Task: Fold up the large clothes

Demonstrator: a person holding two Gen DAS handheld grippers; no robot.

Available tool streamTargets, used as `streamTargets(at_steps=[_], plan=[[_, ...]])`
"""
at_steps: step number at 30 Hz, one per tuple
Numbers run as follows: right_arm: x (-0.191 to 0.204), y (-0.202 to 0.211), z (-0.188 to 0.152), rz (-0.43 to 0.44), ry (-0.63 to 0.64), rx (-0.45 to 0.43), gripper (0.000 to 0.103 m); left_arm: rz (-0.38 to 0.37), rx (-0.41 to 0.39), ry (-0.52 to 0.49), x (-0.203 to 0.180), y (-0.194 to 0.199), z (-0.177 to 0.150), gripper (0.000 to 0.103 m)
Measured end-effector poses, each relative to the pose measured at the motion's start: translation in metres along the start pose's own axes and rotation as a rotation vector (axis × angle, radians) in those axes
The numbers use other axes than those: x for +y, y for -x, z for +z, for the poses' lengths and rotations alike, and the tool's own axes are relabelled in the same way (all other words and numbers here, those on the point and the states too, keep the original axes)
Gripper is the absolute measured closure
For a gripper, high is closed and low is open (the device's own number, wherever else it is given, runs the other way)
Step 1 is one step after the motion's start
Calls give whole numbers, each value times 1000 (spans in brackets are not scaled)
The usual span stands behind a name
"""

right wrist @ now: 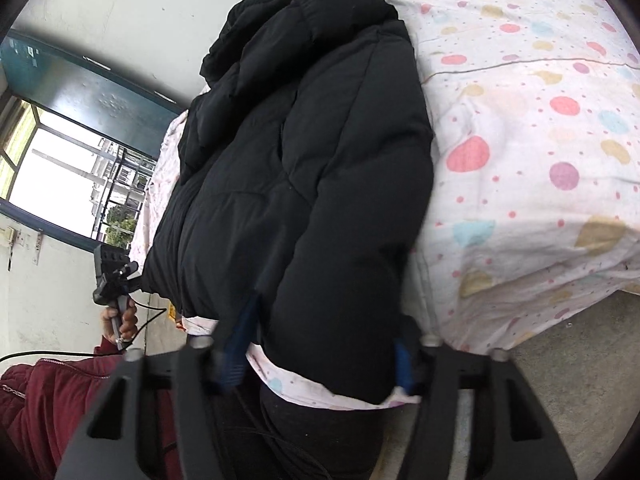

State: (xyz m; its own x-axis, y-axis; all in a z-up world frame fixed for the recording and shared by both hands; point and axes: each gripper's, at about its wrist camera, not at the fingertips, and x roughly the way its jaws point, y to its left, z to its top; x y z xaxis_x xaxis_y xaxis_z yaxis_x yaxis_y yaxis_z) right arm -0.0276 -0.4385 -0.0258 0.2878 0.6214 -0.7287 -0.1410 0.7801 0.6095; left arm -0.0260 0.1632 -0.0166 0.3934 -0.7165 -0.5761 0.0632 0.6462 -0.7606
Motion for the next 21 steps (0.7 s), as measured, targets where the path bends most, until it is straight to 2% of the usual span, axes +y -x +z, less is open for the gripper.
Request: streamTargets(at_steps=[4, 9, 10, 11, 14, 17, 21], plan=[[1, 3, -2, 21, 7, 2, 65, -37, 21, 2, -1, -6, -6, 24], [-4, -4, -2, 35, -28, 10, 65, -38, 54, 2, -2, -18, -8, 28], [-5, -5, -2, 40, -35, 8, 65, -38, 52, 1, -2, -17, -7, 37], [-5, -5, -2, 42, -33, 5, 67, -39, 51, 2, -2, -16, -7, 53], [-1, -2, -2, 33, -3, -12, 81, -50, 40, 0, -2, -15, -6, 77], [8, 1, -1, 29, 45, -33, 86, -76, 15, -38, -11, -11, -5, 86], [14, 5, 2, 38, 67, -59, 87, -103, -8, -60, -18, -5, 0, 88]])
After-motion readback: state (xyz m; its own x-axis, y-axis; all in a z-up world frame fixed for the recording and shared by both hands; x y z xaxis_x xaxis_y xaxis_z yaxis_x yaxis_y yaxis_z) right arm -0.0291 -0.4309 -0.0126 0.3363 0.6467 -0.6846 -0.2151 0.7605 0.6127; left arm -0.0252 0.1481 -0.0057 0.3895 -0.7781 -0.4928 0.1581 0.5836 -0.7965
